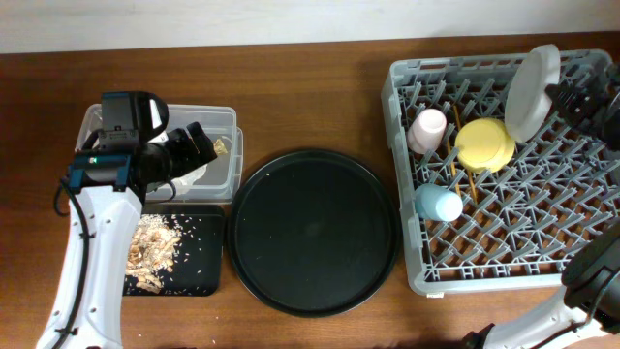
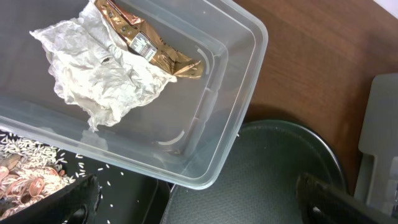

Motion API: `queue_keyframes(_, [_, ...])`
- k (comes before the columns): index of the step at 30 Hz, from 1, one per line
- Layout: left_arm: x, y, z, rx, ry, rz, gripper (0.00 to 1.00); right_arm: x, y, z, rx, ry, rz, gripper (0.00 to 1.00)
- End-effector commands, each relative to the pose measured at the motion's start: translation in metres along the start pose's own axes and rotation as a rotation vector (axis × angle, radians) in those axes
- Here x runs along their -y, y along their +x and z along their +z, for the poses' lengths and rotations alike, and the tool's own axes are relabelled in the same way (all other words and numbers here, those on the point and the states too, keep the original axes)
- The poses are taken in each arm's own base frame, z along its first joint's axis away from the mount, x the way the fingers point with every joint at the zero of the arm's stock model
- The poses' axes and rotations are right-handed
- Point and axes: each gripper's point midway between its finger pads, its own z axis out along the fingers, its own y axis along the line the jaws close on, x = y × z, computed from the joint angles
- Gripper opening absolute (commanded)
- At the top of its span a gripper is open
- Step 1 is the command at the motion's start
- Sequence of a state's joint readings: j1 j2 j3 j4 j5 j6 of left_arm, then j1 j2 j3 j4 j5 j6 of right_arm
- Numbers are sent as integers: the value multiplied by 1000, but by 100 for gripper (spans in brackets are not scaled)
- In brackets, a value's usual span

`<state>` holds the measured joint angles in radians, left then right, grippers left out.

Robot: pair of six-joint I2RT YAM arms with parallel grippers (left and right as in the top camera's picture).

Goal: Sort waste into correct bins and load items into the dishwasher rack
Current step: 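Carry the white plate to the rack and stand it upright at the right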

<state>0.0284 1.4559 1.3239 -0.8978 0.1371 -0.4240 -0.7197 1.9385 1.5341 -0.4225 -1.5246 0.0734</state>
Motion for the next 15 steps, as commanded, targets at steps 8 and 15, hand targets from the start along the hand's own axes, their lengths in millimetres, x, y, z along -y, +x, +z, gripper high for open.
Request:
queue_keyframes(8, [-1,1,2,-4,-8,-8,99,-93,-66,48,-73,-120,-120,4])
queue_keyframes(15, [-1,1,2,-4,-8,-8,99,-88,-50,68,-113,-147,-77,4])
